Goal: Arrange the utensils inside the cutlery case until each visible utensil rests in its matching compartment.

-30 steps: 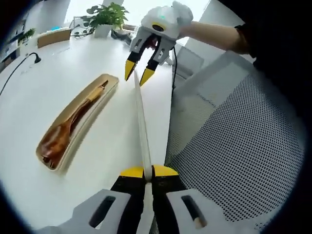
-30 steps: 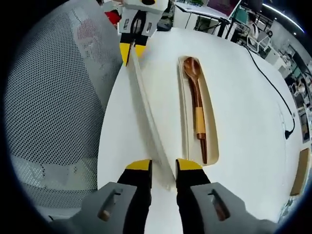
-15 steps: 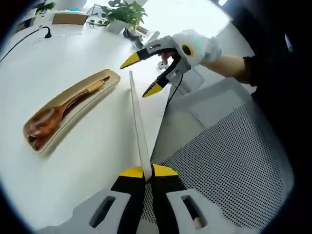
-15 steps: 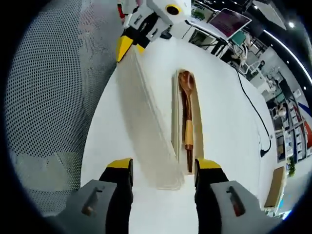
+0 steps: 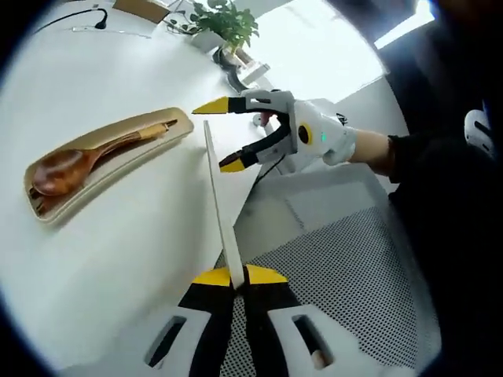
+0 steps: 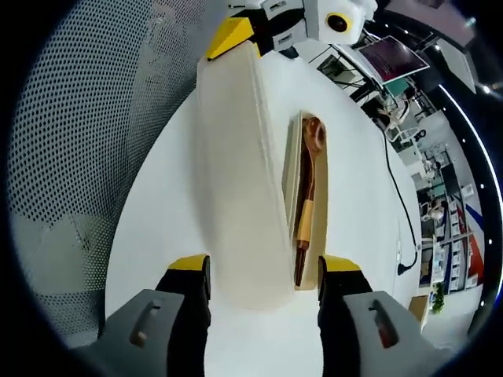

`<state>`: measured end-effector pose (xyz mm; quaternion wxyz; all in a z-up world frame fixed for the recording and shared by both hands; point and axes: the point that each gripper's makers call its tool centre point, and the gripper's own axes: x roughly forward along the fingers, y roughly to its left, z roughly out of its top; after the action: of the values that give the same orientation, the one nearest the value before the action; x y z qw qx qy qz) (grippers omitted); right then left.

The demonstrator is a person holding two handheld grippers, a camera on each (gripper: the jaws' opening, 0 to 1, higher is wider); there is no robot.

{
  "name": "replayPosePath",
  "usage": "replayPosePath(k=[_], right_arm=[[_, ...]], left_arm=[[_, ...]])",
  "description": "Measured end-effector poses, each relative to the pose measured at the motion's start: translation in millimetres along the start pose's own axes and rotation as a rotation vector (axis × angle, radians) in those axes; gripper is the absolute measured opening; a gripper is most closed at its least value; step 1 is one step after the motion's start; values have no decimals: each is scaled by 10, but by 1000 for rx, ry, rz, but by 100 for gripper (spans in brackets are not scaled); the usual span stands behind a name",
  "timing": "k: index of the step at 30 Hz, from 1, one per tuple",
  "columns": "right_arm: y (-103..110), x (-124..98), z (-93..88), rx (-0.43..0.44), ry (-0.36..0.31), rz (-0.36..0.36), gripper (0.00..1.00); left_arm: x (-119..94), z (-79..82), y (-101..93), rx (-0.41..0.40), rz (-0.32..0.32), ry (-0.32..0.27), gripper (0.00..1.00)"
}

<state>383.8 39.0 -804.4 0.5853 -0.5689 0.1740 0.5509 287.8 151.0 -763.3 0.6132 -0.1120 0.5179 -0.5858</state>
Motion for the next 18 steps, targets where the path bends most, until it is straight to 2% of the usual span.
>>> replayPosePath(k=[12,18], right_arm=[[45,32,7,-13,3,15,48],[27,18,1,-10,1,15,45]], left_arm=[[-44,78,-80,-54,-67,-40,3],[-70,96,-117,-67,-95,-37,3]])
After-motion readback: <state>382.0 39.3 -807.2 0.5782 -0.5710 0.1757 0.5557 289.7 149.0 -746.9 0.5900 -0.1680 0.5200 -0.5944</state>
